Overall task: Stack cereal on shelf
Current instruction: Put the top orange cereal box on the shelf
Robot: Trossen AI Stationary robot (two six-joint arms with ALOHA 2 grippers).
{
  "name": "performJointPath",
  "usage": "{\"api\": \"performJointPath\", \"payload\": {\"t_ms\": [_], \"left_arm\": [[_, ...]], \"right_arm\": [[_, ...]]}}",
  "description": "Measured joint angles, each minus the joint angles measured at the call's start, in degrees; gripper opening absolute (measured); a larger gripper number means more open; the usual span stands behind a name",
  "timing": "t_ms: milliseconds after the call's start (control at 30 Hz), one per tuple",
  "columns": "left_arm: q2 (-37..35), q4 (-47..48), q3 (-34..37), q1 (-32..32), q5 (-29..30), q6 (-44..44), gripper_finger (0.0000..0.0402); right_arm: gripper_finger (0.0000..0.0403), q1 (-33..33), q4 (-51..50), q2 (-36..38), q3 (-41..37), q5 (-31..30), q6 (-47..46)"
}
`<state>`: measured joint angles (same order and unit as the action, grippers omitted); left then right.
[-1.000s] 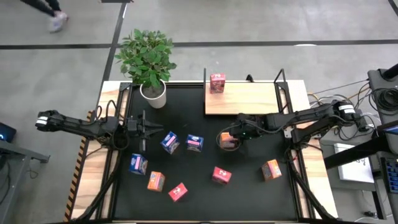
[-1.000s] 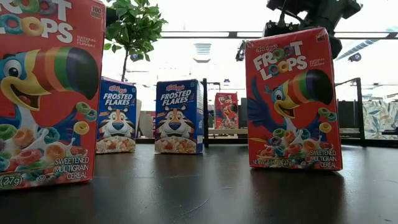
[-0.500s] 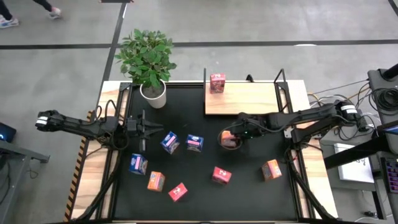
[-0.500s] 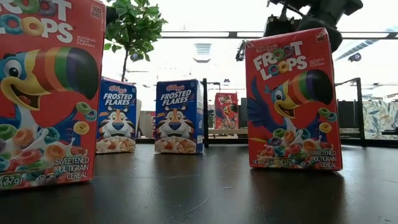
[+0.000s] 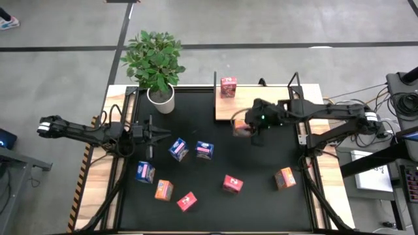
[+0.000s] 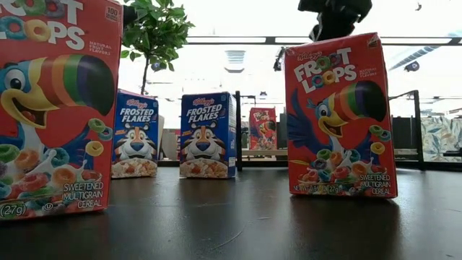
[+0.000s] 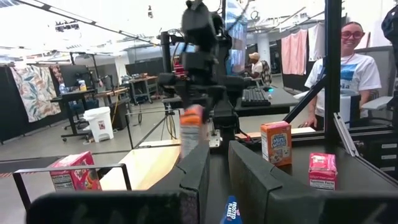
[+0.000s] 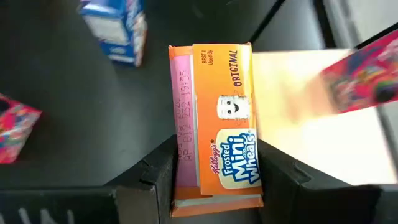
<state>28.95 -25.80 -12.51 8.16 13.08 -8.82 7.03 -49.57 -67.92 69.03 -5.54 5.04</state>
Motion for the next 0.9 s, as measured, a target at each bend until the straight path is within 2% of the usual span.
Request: {"api": "performJointPath", "payload": {"t_ms": [133,533,767,900], "left_arm": [[0.00,0.03,0.00,0.00,0.00,0.52,0.0045],[-0.07,-0.58,0.00,0.00,0.00,0.35,0.0045],[-0.07,-0.60,0.00,-0.02,0.00,0.18,0.0045],[-0.06,-0.62,0.00,0.00,0.00,-0.60,0.0045]], "right_arm": [[0.0156,4.60,-1.63,0.02,0.98,2.69,3.16],[0.0157,18.69,-2.24,0.02,-1.97,3.02,12.50],[0.0154,27.70,7.75,-0.99,-3.92,3.09,17.10],[0.0154,33.24,14.17,-2.61,-5.32,8.09,18.28]]}}
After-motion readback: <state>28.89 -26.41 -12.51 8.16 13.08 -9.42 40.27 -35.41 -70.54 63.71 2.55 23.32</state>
